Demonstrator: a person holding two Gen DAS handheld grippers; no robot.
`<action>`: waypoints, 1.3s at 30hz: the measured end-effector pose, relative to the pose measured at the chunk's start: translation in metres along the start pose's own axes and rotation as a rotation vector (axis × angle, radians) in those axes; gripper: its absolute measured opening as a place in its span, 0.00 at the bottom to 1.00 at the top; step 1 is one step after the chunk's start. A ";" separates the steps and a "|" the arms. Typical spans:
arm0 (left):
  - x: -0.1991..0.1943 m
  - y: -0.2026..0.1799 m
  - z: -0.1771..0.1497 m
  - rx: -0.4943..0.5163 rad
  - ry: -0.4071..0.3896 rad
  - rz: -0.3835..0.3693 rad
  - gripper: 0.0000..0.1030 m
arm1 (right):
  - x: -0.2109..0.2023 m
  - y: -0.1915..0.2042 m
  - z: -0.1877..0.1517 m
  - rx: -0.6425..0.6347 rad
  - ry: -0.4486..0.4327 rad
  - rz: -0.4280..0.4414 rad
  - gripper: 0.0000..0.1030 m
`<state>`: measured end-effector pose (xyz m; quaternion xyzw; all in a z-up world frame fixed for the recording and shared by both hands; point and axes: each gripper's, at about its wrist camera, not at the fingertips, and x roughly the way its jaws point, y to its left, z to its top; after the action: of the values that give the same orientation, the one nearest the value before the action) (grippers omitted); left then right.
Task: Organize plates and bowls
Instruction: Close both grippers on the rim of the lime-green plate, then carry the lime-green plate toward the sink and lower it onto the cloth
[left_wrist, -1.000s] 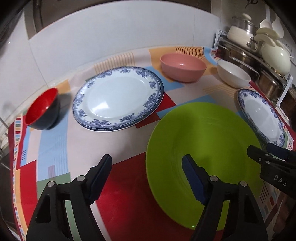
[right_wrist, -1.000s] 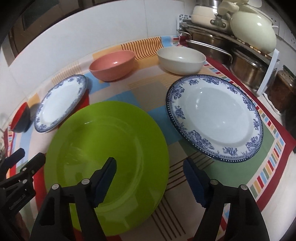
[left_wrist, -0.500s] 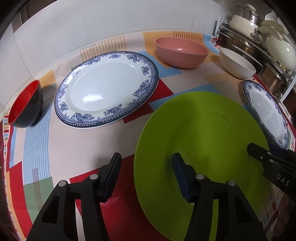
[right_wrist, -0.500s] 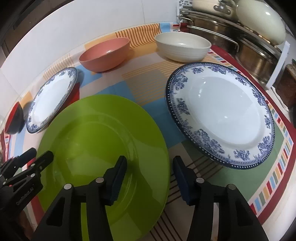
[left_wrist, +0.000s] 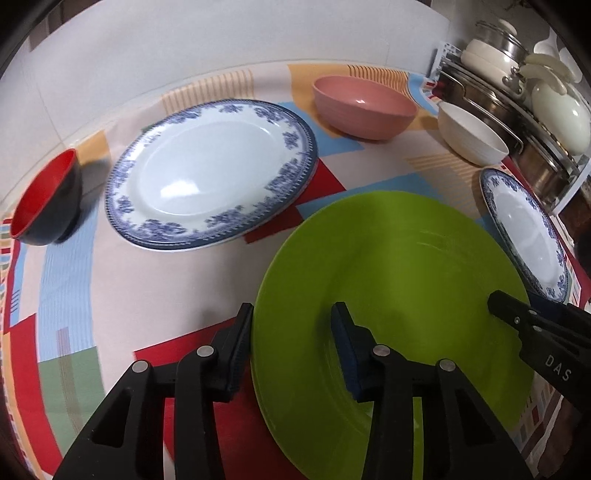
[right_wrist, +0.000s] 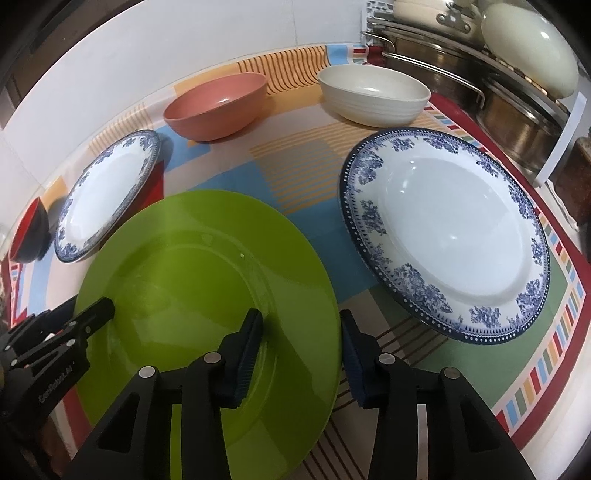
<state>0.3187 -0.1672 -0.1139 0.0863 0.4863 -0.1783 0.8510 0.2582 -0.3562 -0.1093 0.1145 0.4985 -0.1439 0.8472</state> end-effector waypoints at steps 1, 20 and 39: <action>-0.003 0.003 -0.001 -0.004 -0.006 0.004 0.41 | -0.002 0.002 -0.001 -0.007 -0.003 0.001 0.41; -0.085 0.129 -0.064 -0.256 -0.109 0.169 0.40 | -0.043 0.126 -0.020 -0.255 -0.099 0.139 0.40; -0.121 0.254 -0.139 -0.496 -0.080 0.309 0.40 | -0.042 0.284 -0.068 -0.509 -0.087 0.302 0.40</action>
<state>0.2501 0.1380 -0.0874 -0.0585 0.4623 0.0747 0.8816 0.2846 -0.0632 -0.0903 -0.0349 0.4591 0.1084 0.8811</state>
